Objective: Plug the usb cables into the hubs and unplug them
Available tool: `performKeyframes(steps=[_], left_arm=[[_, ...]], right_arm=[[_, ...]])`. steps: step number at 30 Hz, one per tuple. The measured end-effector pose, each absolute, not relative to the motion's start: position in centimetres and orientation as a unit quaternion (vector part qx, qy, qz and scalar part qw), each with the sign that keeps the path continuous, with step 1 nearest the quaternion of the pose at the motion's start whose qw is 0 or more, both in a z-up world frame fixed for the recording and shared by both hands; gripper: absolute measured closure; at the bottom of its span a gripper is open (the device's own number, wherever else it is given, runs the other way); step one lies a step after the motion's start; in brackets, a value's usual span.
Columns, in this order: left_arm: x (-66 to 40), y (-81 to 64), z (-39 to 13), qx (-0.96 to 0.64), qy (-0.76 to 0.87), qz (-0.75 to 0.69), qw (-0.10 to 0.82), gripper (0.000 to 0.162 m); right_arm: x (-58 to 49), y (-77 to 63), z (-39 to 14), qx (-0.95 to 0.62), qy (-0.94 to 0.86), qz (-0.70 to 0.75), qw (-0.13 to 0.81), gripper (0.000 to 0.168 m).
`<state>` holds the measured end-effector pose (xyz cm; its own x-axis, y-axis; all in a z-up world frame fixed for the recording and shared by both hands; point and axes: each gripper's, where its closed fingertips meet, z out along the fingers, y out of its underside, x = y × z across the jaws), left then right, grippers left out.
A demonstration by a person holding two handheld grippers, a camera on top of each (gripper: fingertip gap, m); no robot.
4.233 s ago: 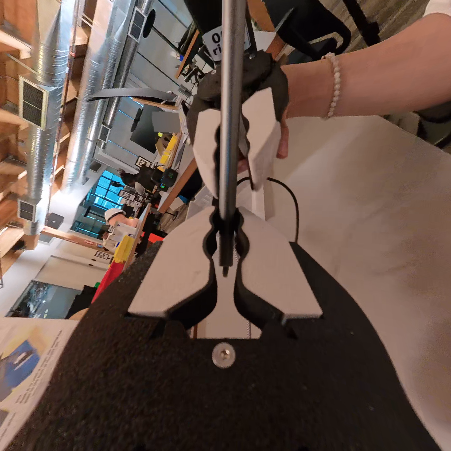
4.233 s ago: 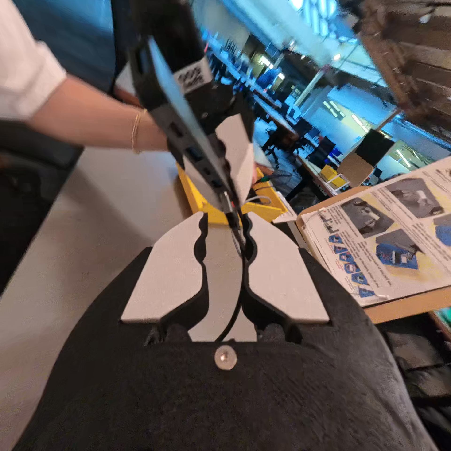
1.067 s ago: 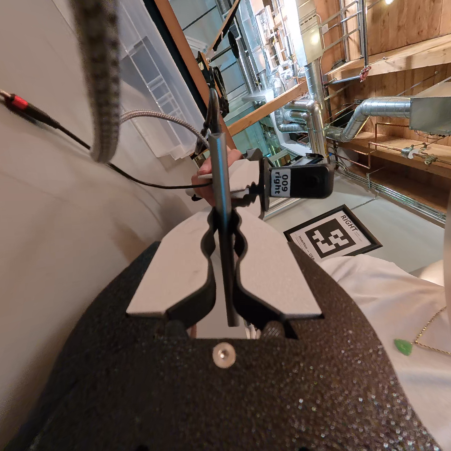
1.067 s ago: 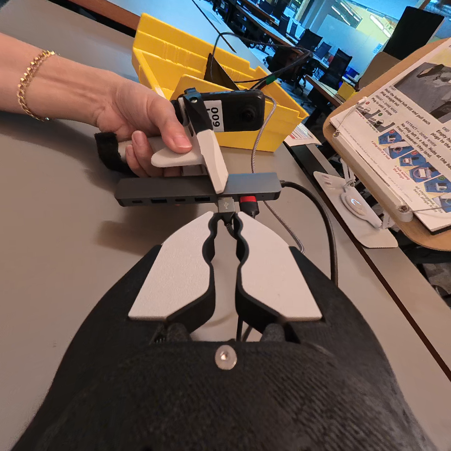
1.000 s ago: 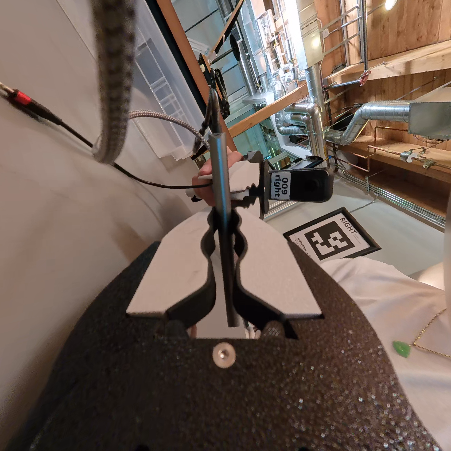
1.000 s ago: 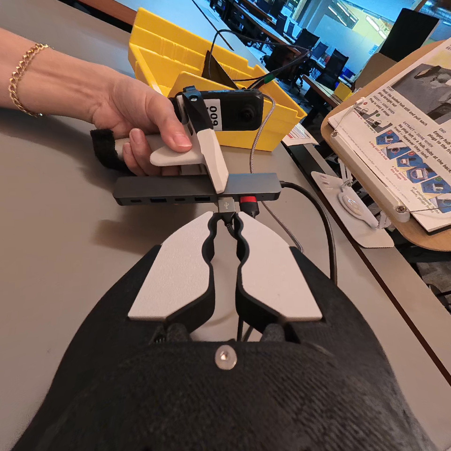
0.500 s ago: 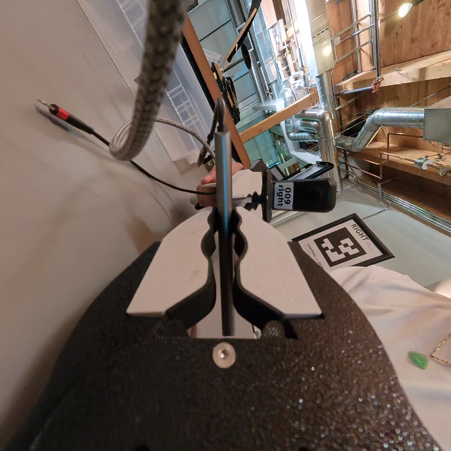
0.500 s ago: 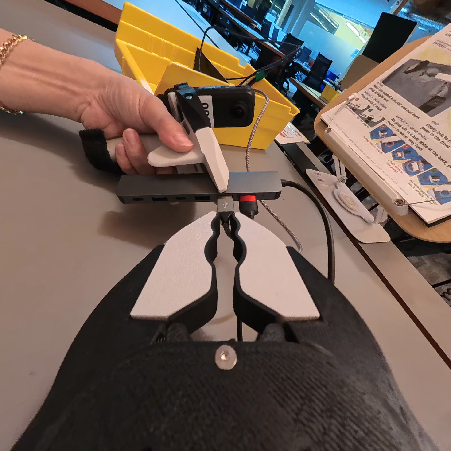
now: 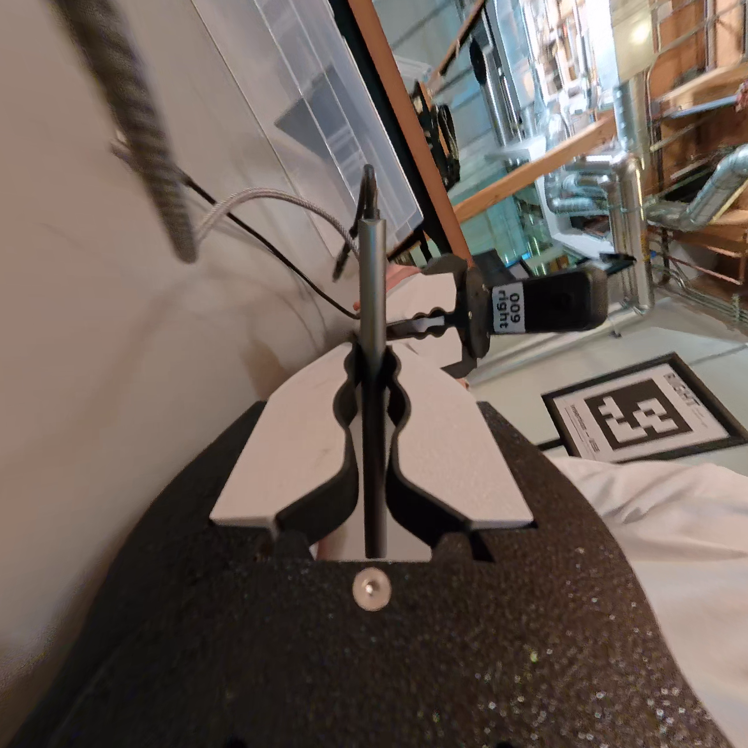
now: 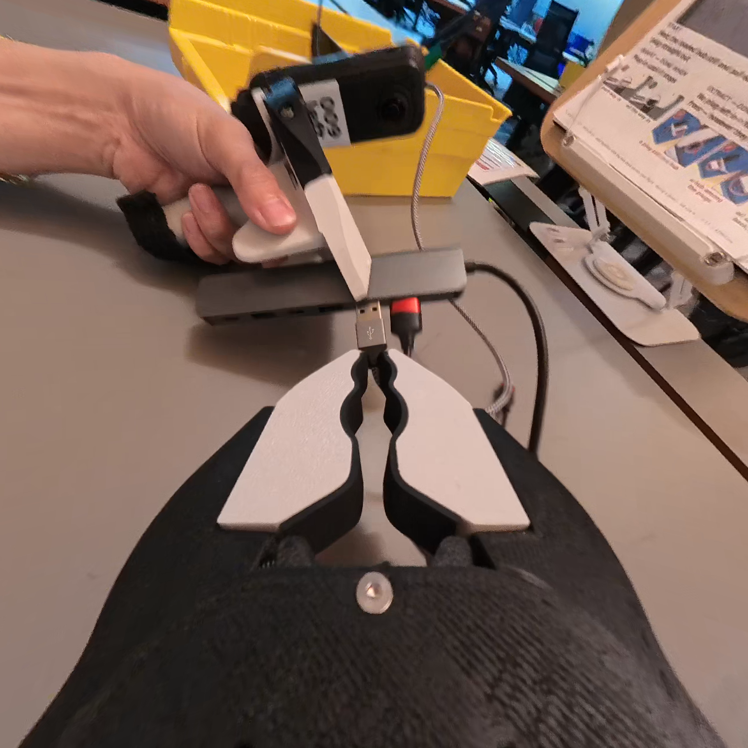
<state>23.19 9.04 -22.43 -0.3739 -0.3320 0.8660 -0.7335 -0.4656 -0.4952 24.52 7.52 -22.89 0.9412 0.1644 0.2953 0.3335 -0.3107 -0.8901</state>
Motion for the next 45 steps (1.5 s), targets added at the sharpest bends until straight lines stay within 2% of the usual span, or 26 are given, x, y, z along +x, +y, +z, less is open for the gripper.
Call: performKeyframes(steps=[2,6,11,20,24,25,28,32,35,36,38,42,44,45], left_arm=[[23.4,10.5,-21.6,0.54,-0.473,0.683,0.135,0.153],[23.4,11.9,-21.1,0.539,-0.478,0.686,0.102,0.152],[23.1,10.9,-20.0,0.512,-0.487,0.7,0.101,0.153],[23.7,12.5,-18.4,0.5,-0.438,0.744,0.07,0.153],[24.0,12.7,-18.7,0.507,-0.429,0.745,0.064,0.152],[24.0,12.6,-18.9,0.507,-0.431,0.743,0.067,0.152],[24.1,12.4,-19.3,0.512,-0.434,0.738,0.07,0.152],[24.1,12.1,-19.7,0.513,-0.439,0.734,0.073,0.152],[24.0,11.7,-19.7,0.511,-0.45,0.729,0.074,0.152],[24.0,11.5,-19.7,0.51,-0.454,0.727,0.072,0.152],[23.9,11.1,-19.7,0.506,-0.464,0.723,0.07,0.152],[23.9,10.7,-19.8,0.503,-0.474,0.72,0.067,0.152],[24.0,10.6,-19.9,0.504,-0.473,0.719,0.069,0.153],[24.0,10.6,-20.0,0.504,-0.473,0.719,0.071,0.152]], right_arm=[[26.6,6.2,-23.8,-0.823,-0.142,-0.111,0.539,0.162],[26.8,5.1,-20.5,-0.768,-0.094,-0.056,0.632,0.162],[25.9,5.3,-19.2,-0.757,-0.12,-0.071,0.639,0.162],[21.6,1.9,-11.9,-0.716,-0.205,0.002,0.667,0.162],[21.5,-2.2,-5.0,-0.632,-0.181,-0.005,0.754,0.163],[22.1,-3.3,-4.0,-0.621,-0.168,-0.02,0.765,0.168],[23.2,-6.6,-1.9,-0.586,-0.141,-0.029,0.797,0.168],[26.6,-7.6,-3.8,-0.626,-0.048,-0.051,0.777,0.168],[24.8,-5.5,-6.8,-0.676,-0.038,0.036,0.735,0.168],[24.9,-4.2,-8.1,-0.701,-0.026,0.012,0.713,0.168],[24.7,-1.6,-10.5,-0.737,-0.02,-0.035,0.674,0.159],[23.5,3.7,-16.6,-0.813,0.013,-0.018,0.581,0.153],[24.4,5.4,-19.6,-0.842,0.043,-0.049,0.536,0.14],[25.3,5.9,-20.6,-0.848,0.061,-0.081,0.52,0.14]])
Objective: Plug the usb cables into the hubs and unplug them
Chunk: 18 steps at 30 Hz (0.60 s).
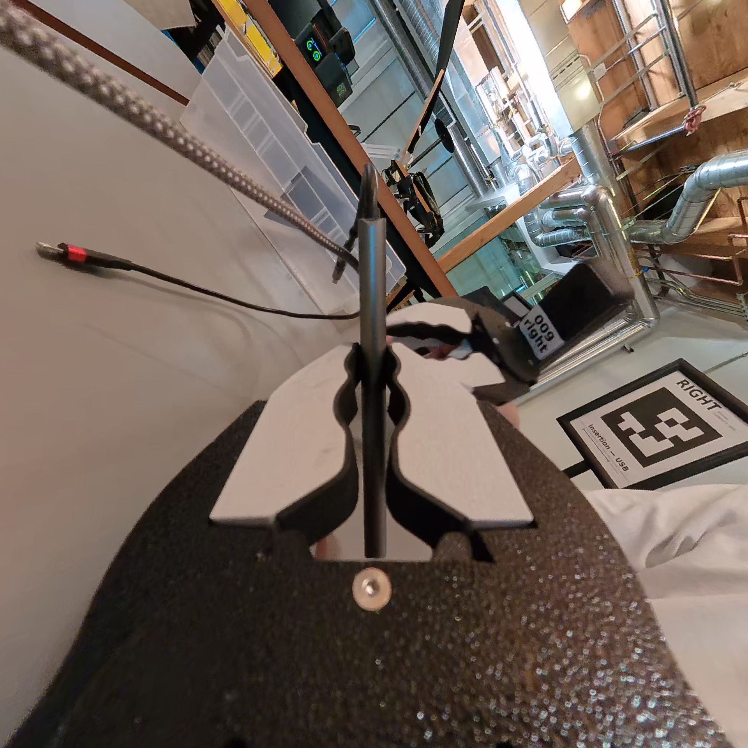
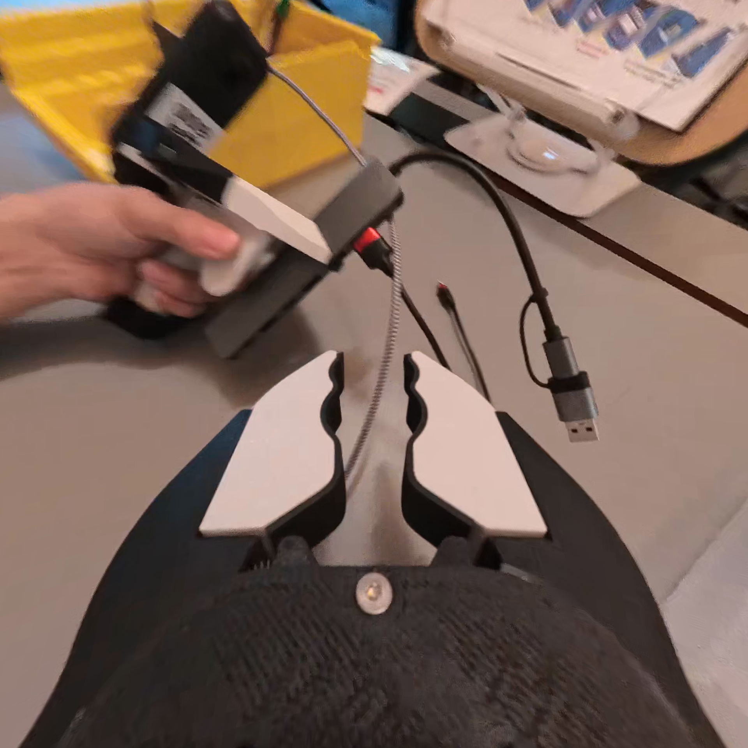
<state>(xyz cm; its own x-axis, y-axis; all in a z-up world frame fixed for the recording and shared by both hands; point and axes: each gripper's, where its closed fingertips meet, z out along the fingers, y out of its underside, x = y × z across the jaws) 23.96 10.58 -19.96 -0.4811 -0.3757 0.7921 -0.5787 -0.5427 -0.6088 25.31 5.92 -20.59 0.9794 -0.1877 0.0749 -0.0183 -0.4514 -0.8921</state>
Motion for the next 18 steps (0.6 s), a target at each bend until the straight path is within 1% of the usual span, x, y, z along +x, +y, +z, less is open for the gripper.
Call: performKeyframes(steps=[2,4,5,6,7,11,14,18], left_arm=[[24.0,10.6,-20.0,0.505,-0.472,0.719,0.072,0.153],[23.9,10.5,-19.9,0.503,-0.474,0.719,0.073,0.152],[23.9,10.5,-19.9,0.502,-0.475,0.719,0.073,0.152],[23.9,10.4,-19.9,0.5,-0.477,0.719,0.074,0.153],[23.9,10.4,-19.9,0.5,-0.479,0.718,0.073,0.153],[23.8,10.2,-20.5,0.504,-0.501,0.701,0.061,0.153],[23.8,10.0,-20.7,0.501,-0.514,0.694,0.053,0.152],[23.5,9.3,-20.9,0.488,-0.537,0.686,0.053,0.152]], right_arm=[[26.1,6.7,-22.3,-0.863,0.06,-0.12,0.488,0.131],[26.7,7.1,-22.9,-0.866,0.058,-0.151,0.474,0.134],[26.9,7.3,-22.7,-0.862,0.051,-0.165,0.477,0.145],[27.0,7.4,-22.2,-0.854,0.045,-0.179,0.486,0.163],[27.2,7.4,-21.5,-0.847,0.045,-0.189,0.495,0.165],[25.6,6.4,-20.2,-0.867,-0.004,-0.133,0.481,0.165],[25.8,5.1,-17.4,-0.853,0.007,-0.109,0.51,0.165],[29.1,2.5,-13.0,-0.812,0.066,-0.159,0.558,0.165]])
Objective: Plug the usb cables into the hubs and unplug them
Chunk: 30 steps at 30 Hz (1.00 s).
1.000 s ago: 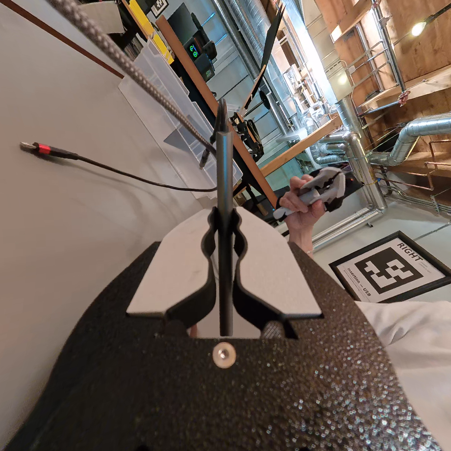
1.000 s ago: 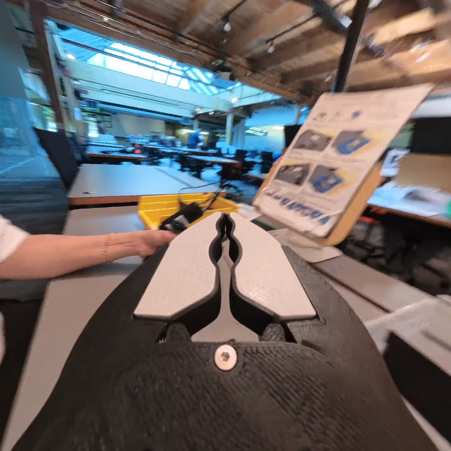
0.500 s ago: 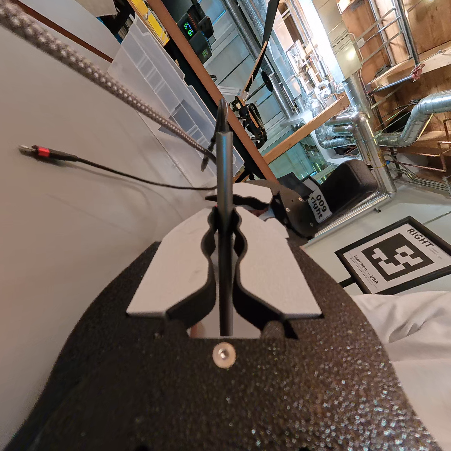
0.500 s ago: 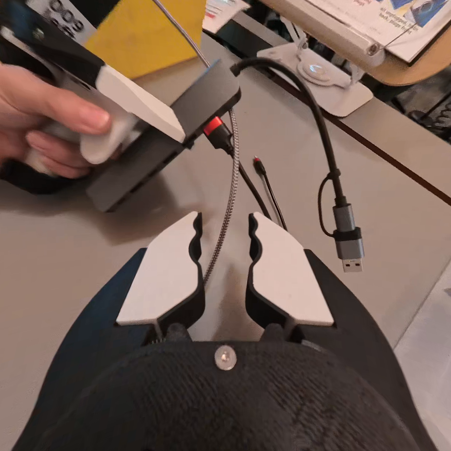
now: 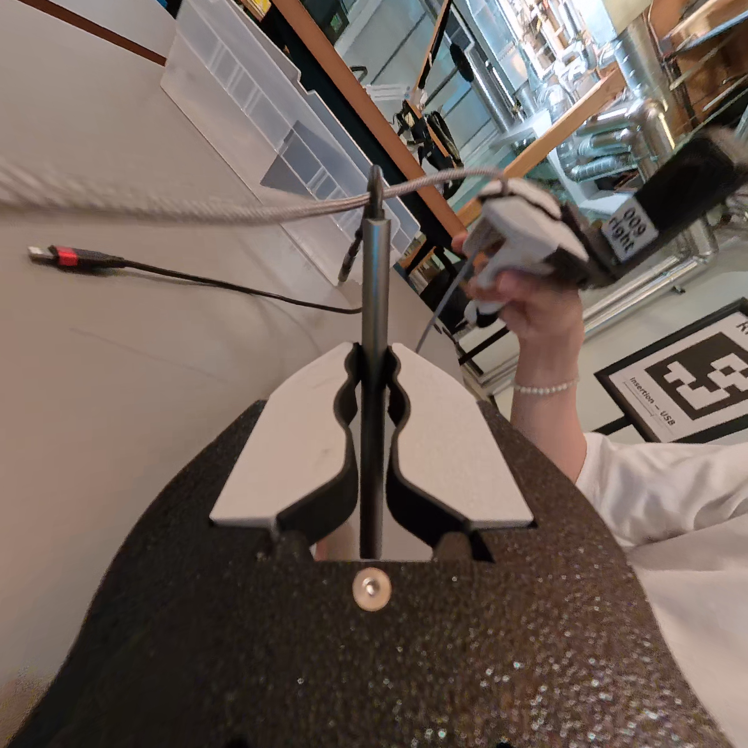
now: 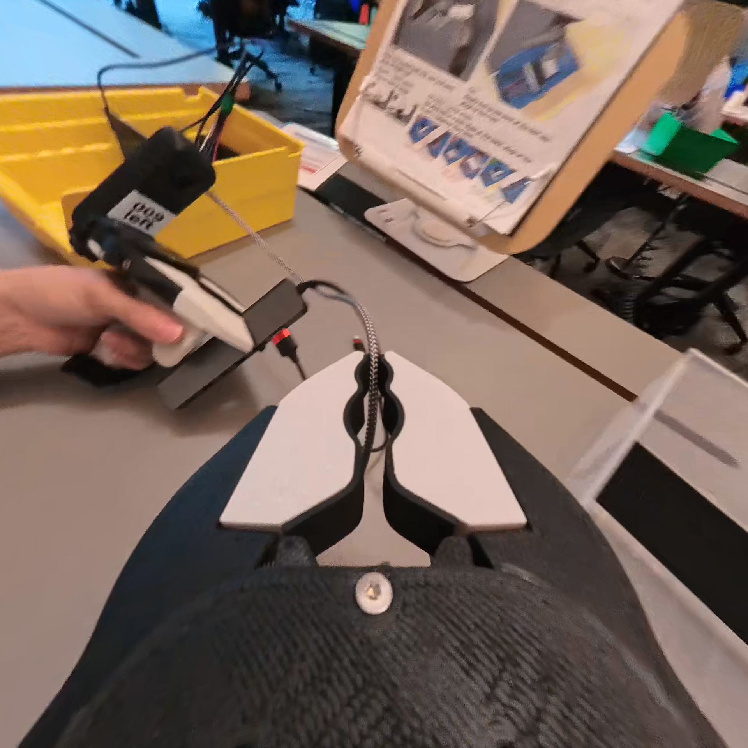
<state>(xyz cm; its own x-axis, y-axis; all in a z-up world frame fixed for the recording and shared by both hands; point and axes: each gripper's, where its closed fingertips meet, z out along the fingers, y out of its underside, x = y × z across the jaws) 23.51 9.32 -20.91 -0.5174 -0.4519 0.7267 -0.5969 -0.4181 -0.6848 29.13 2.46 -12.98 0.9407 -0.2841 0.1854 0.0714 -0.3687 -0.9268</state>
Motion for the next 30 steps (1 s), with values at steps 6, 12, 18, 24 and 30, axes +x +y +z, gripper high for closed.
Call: performKeyframes(steps=[6,12,18,24,30], left_arm=[[23.2,8.4,-21.7,0.48,-0.569,0.666,0.053,0.152],[23.4,8.7,-22.2,0.492,-0.563,0.662,0.058,0.152],[23.7,9.3,-22.2,0.504,-0.544,0.668,0.061,0.152],[23.8,9.5,-22.2,0.507,-0.536,0.672,0.065,0.153],[24.0,9.9,-22.1,0.512,-0.523,0.678,0.065,0.153]], right_arm=[[33.3,-1.9,-6.2,-0.732,0.135,-0.263,0.614,0.165],[35.1,-7.2,3.5,-0.612,0.16,-0.327,0.702,0.165],[37.0,-10.9,12.7,-0.561,0.151,-0.353,0.733,0.165],[42.1,-12.5,20.6,-0.58,0.153,-0.395,0.697,0.165],[44.5,-12.1,26.0,-0.609,0.143,-0.405,0.667,0.165]])
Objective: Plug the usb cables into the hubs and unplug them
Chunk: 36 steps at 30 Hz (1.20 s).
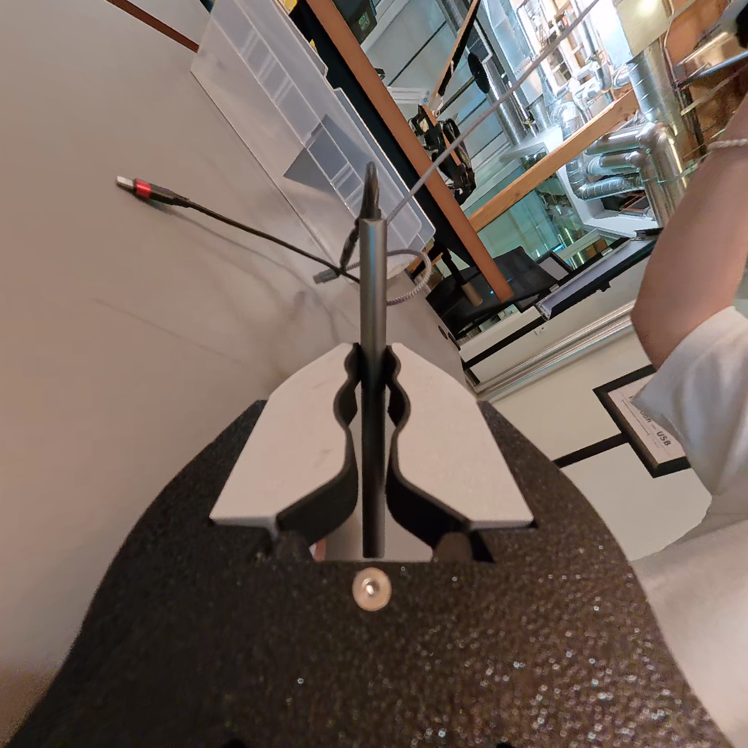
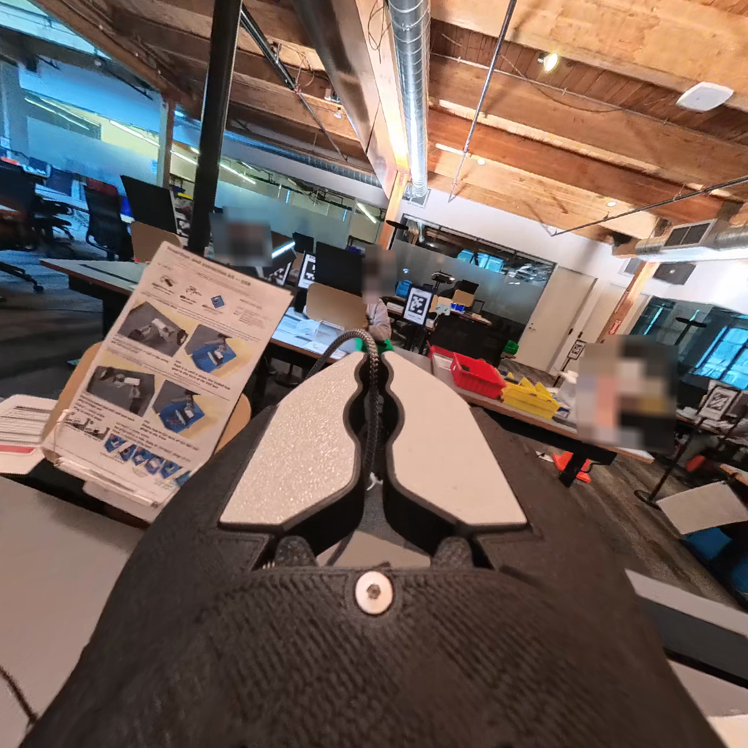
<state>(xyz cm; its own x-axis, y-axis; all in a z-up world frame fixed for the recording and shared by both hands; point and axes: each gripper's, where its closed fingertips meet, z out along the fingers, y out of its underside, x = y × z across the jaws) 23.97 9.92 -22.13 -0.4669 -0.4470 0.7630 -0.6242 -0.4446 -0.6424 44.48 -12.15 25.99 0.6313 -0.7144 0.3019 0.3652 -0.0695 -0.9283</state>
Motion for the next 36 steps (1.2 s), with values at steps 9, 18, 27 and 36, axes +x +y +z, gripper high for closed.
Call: performKeyframes(steps=[9,18,27,36], left_arm=[[24.0,10.2,-21.8,0.508,-0.506,0.693,0.075,0.152],[24.0,10.2,-22.0,0.513,-0.507,0.688,0.078,0.153],[24.2,10.5,-22.2,0.524,-0.502,0.685,0.072,0.152],[24.2,10.4,-22.2,0.523,-0.502,0.685,0.077,0.153]], right_arm=[[47.7,-15.6,35.2,-0.578,0.176,-0.481,0.636,0.165],[50.3,-20.1,37.4,-0.539,0.214,-0.566,0.587,0.165],[49.0,-25.4,43.1,-0.455,0.249,-0.605,0.604,0.165],[49.6,-21.8,39.9,-0.551,0.225,-0.549,0.587,0.165]])
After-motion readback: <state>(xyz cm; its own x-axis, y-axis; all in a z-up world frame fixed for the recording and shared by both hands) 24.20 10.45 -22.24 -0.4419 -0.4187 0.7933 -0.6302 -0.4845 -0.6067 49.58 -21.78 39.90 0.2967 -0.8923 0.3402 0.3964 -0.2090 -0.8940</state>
